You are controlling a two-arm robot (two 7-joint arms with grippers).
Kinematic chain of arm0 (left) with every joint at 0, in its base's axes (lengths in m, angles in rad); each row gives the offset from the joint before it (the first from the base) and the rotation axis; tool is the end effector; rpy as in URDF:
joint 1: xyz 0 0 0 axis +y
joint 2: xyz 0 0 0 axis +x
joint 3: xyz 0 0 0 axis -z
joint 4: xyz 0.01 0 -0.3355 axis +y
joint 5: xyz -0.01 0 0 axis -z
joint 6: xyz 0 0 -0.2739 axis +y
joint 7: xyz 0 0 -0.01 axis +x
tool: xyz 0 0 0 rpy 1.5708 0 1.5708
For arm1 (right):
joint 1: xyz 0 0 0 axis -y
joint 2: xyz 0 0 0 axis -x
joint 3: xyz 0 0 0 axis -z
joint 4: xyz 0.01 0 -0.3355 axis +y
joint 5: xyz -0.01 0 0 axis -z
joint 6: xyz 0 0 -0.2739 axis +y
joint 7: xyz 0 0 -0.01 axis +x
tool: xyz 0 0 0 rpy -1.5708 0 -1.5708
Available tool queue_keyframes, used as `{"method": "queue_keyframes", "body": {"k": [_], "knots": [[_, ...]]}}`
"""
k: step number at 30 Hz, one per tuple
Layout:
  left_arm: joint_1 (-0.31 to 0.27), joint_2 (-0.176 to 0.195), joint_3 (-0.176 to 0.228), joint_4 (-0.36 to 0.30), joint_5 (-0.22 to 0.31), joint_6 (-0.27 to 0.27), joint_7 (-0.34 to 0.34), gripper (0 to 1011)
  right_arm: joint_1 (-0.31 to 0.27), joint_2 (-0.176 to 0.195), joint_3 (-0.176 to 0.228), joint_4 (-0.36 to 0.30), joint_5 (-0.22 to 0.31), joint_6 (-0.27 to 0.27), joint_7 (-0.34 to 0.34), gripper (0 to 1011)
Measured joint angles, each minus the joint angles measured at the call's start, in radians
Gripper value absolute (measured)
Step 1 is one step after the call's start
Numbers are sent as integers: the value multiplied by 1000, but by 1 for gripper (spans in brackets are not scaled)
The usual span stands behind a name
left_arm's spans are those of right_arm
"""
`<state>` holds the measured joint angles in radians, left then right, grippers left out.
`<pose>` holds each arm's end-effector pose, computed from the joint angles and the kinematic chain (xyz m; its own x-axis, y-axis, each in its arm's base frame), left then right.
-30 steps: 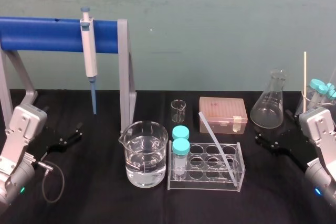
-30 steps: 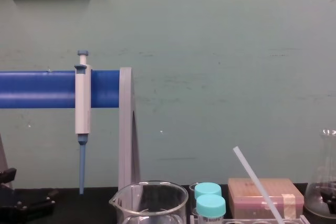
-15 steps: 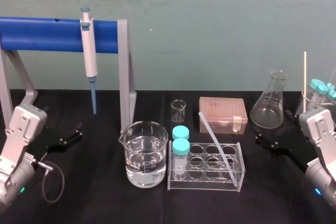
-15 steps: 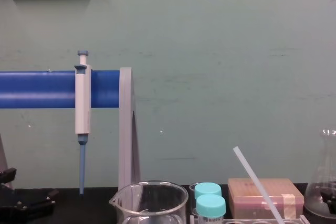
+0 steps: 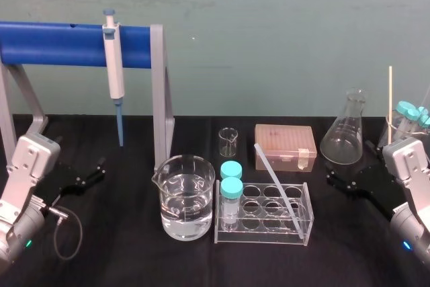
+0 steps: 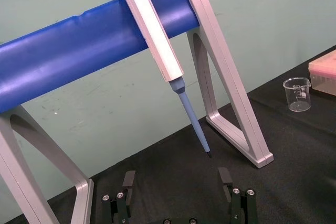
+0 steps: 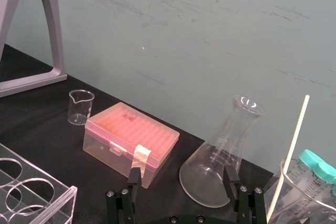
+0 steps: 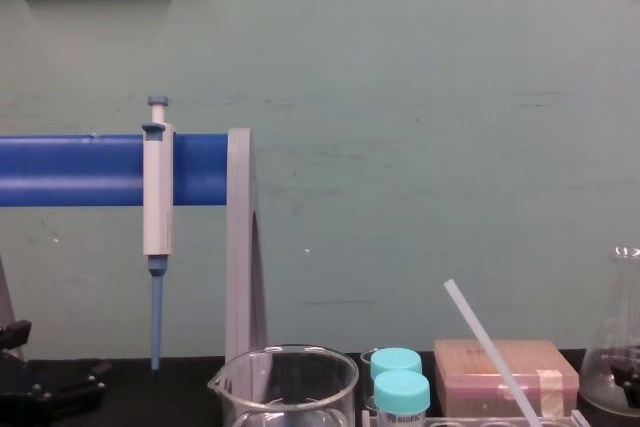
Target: Pick up the stirring rod with one hand, then place it down.
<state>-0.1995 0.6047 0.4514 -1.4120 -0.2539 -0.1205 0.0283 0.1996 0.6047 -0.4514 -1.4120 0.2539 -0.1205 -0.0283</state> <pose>0.3325 0.1178 -0.3323 0.2923 0.8803 0.3737 -0.9553 0.2873 0.0703 0.3325 -0.1178 -0.3323 0.2922 -0.8803 0.3738 0.9553 0.2873 -0.0702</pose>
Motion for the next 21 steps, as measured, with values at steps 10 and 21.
{"method": "queue_keyframes", "body": {"k": [10, 21], "knots": [[0, 0, 0, 0, 0, 0, 0, 1000, 0, 0, 0, 0, 0, 0, 0, 1000], [0, 0, 0, 0, 0, 0, 0, 1000, 0, 0, 0, 0, 0, 0, 0, 1000]]}}
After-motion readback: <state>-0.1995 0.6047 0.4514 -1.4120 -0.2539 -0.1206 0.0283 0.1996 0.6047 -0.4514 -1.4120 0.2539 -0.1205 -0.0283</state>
